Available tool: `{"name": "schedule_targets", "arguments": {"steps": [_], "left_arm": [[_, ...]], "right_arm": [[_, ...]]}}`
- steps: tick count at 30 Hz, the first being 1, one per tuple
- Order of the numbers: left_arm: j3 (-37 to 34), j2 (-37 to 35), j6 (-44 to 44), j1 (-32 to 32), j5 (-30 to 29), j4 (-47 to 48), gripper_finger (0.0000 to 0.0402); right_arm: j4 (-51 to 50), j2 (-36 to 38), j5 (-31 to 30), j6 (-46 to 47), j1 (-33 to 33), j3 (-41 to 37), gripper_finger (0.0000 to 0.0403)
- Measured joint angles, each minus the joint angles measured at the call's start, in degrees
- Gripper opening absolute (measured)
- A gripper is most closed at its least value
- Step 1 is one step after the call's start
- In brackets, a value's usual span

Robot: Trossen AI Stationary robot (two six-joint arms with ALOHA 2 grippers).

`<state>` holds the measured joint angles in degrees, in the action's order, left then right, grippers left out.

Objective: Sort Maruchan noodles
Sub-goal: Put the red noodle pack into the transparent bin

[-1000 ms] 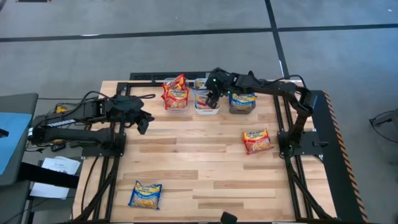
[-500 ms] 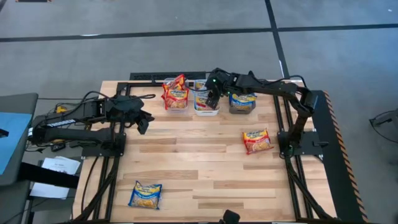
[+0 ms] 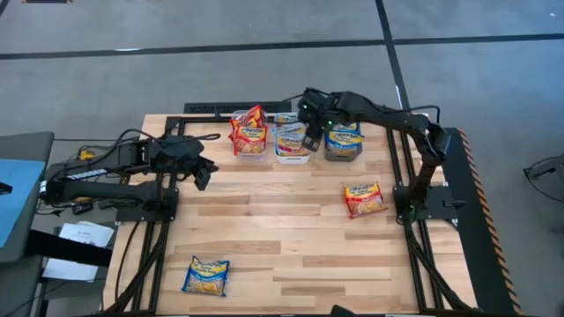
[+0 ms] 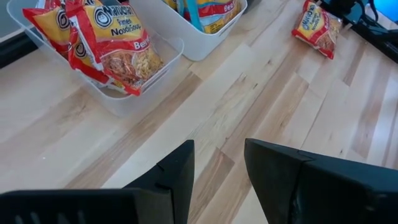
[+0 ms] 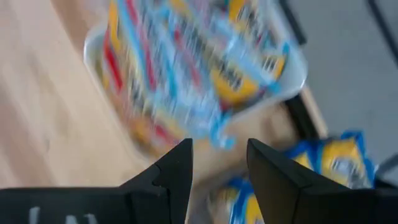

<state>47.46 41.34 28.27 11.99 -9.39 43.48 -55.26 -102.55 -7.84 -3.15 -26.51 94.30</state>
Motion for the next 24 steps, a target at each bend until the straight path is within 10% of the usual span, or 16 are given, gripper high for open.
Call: {"name": "schedule_targets", "arguments": {"steps": [11,24], "left_arm": [[0.0,-0.02,-0.11,0.0,0.15,0.6,0.0128],[0.0,-0.11,-0.15,0.0,0.18,0.64,0.0128]], "right_arm": [[-16.73,0.77,0.52,3.56,2.43,-0.97,0.0175],[-14.67,20.15,0.63,18.35,10.53,-23.6,0.0175]]}}
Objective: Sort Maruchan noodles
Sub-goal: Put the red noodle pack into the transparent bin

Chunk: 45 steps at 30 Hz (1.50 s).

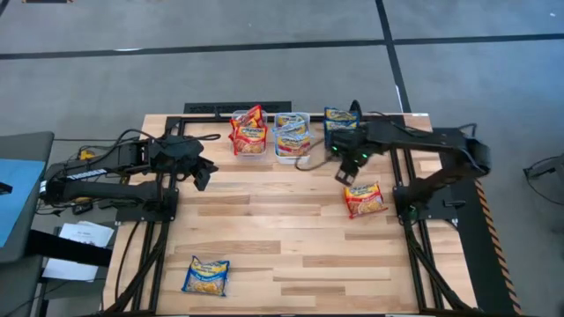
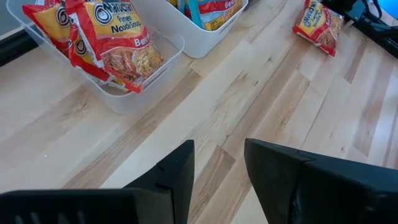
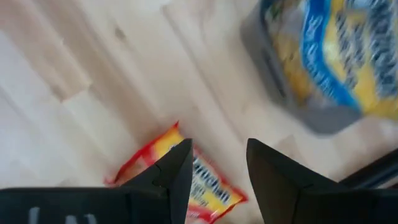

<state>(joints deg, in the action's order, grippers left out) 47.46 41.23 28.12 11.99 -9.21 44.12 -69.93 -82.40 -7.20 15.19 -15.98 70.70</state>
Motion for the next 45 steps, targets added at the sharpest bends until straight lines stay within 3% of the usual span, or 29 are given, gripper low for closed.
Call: {"name": "schedule_targets", "arguments": {"steps": [7,13,25,35,45], "left_arm": [[0.0,-0.02,0.5,0.0,0.05,-0.02,0.0128],[0.0,-0.02,0.36,0.0,0.11,-0.02,0.0128],[0.0,-0.02,1.55,-0.02,4.94,-0.04,0.0128],[0.0,0.0,1.68,-0.02,5.86,-0.07,0.0128],[0.0,-0.02,0.55,-0.02,6.01,0.0,0.0128]], "right_arm": [[-2.02,10.94,0.09,7.22,5.16,-7.64,0.0175],[-7.01,14.26,0.27,10.23,8.76,-10.02,0.0184],[-9.39,12.57,3.23,12.96,15.05,-10.09,0.0248],[-9.82,4.99,3.07,17.8,19.19,-10.04,0.0251],[-8.88,0.8,3.32,15.4,20.52,-12.19,0.0251]]}}
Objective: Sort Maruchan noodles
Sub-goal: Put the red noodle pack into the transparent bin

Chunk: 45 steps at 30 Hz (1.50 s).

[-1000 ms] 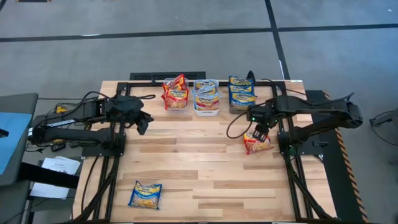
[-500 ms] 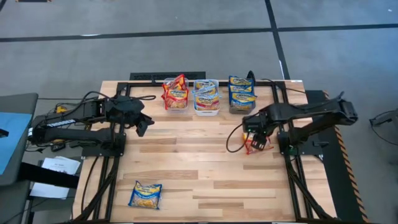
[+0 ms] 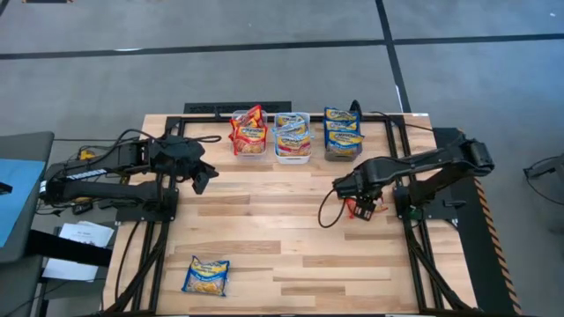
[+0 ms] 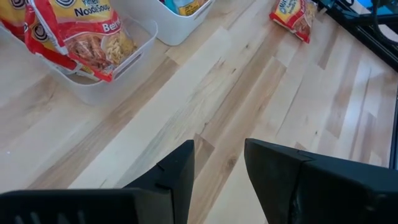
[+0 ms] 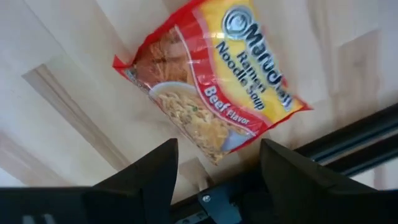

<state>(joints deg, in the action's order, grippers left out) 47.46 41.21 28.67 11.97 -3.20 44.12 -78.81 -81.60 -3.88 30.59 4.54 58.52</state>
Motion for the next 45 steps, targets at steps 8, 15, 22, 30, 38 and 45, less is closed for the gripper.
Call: {"name": "schedule_targets", "arguments": {"steps": [8,15,22,30,38,45], "left_arm": [[0.0,0.01,-0.11,0.0,-0.05,-0.04,0.0128],[0.0,0.0,0.01,0.0,-0.09,-0.31,0.0128],[0.0,0.01,0.5,0.0,-0.13,-0.26,0.0128],[0.0,0.02,3.56,0.0,-0.22,0.02,0.0128],[0.0,0.02,2.0,0.0,-0.2,0.15,0.0128],[0.0,0.02,0.53,0.0,-0.2,0.15,0.0128]], "right_arm": [[6.46,6.42,2.42,2.51,-0.11,-10.78,0.0251],[15.52,7.11,3.96,2.44,-1.73,-16.59,0.025],[21.05,3.7,4.1,2.41,-4.06,-20.92,0.025],[21.84,-0.31,4.19,3.4,-4.92,-20.66,0.0188],[21.45,-0.56,4.25,6.98,-4.95,-19.9,0.0039],[20.44,-0.95,3.78,7.02,-4.23,-14.81,0.0014]]}}
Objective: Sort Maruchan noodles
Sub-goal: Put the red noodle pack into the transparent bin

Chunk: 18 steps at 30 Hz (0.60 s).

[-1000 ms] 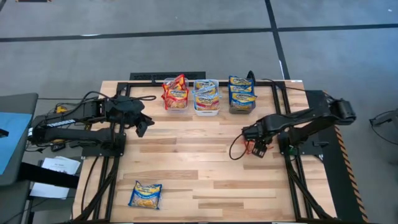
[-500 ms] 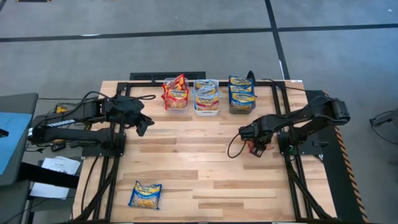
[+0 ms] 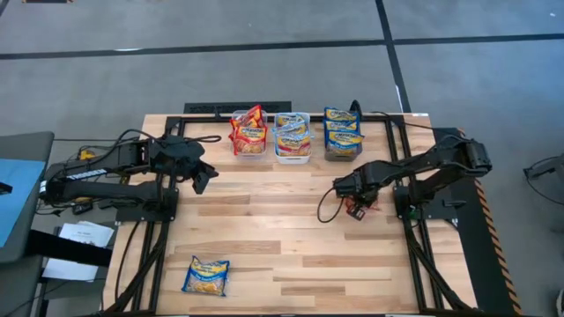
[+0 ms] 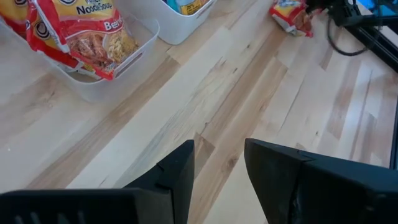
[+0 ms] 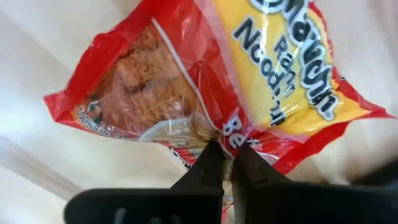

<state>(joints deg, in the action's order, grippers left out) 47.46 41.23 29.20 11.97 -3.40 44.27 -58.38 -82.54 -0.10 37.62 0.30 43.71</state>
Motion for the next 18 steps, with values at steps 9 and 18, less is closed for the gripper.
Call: {"name": "schedule_targets", "arguments": {"steps": [9,18], "left_arm": [[0.0,0.02,0.06,0.02,0.02,-0.33,0.0128],[0.01,0.02,-0.29,0.22,0.03,-1.28,0.0162]], "right_arm": [[0.26,0.14,-5.44,0.82,6.87,11.56,0.0013],[1.35,-0.6,-10.14,-2.45,10.38,21.44,0.0013]]}}
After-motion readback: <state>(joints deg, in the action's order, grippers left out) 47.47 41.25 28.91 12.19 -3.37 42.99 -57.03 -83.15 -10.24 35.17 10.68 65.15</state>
